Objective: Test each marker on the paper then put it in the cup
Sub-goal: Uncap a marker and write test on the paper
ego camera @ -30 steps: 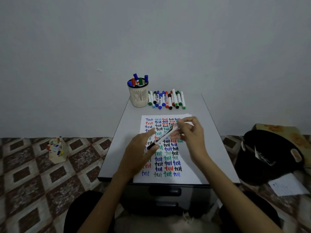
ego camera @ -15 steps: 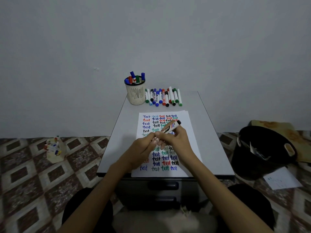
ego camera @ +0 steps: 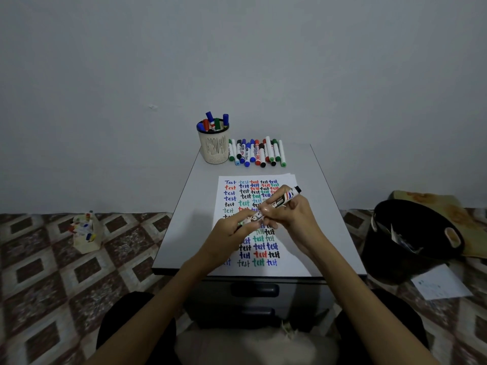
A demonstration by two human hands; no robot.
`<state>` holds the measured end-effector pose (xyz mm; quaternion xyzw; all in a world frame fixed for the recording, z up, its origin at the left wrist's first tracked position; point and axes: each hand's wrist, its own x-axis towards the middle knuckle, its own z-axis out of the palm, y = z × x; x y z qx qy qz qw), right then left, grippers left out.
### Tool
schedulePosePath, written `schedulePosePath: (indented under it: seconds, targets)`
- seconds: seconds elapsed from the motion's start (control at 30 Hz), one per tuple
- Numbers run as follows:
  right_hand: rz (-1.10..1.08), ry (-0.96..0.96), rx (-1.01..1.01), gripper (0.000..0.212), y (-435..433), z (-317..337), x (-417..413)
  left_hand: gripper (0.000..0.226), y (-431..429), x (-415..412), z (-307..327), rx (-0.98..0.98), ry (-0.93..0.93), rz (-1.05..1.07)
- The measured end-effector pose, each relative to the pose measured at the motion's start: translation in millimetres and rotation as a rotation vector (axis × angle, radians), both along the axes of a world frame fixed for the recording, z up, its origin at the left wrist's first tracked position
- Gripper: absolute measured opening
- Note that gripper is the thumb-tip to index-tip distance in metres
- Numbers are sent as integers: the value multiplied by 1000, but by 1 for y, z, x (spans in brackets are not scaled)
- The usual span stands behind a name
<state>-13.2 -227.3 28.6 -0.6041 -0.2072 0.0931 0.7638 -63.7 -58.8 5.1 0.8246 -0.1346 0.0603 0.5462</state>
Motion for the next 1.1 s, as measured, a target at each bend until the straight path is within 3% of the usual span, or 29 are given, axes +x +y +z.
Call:
schedulePosePath:
  seconds: [0.13,0.3,0.4,0.47,0.73,0.9,1.1]
  targets:
    - [33,-20,39,15,-8,10,5,23,0,-1,0,50,-73,30]
    - [-211,139,270,19,-28,5,31,28,31,14,-18,298,-36,146]
    - [-190,183,179,5,-30,-11,37,37,45,15,-31,467,-129,141]
    - [-144,182,114,12,-27,-20,40,41,48,14,-35,541,-201,146]
    - [-129,173,114,18,-13,-29,54,41,51,13,-40,521,-202,149]
    - [-283,108,-48,33,-7,-34,55,36,52,12,-41,511,-228,151]
    - [-303,103,-139,31,-7,-41,59,32,54,14,-45,519,-244,152]
